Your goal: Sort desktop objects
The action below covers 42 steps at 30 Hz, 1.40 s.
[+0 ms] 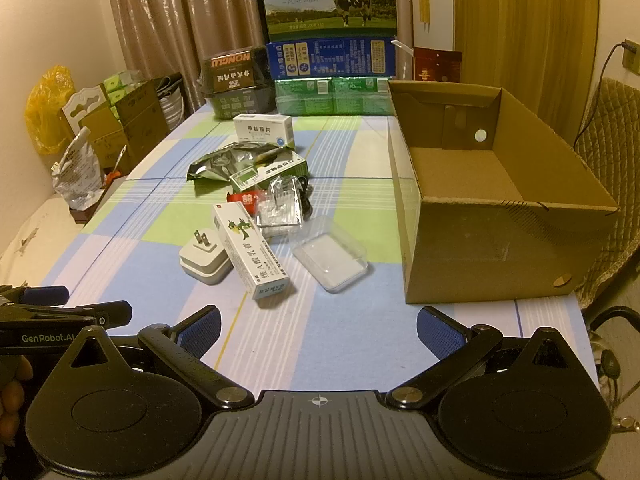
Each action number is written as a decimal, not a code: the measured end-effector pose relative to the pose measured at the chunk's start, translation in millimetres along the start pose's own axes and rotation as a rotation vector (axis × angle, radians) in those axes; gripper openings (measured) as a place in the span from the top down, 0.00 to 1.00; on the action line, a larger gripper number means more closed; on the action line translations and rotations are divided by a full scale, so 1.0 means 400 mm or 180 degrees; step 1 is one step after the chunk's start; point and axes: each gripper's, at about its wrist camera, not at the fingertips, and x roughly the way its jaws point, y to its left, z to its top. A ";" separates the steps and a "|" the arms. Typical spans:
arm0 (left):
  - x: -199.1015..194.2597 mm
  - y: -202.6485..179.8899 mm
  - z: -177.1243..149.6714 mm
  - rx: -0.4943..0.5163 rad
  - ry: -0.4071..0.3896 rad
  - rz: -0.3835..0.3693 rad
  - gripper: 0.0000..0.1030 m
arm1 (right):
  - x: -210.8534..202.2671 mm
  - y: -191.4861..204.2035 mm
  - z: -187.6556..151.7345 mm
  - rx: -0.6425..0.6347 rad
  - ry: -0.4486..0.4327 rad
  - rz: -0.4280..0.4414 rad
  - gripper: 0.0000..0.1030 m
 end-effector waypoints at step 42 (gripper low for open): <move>-0.016 0.023 0.025 -0.0045 -0.0005 -0.0114 0.05 | 0.003 0.012 0.017 -0.0112 0.0067 0.0060 0.02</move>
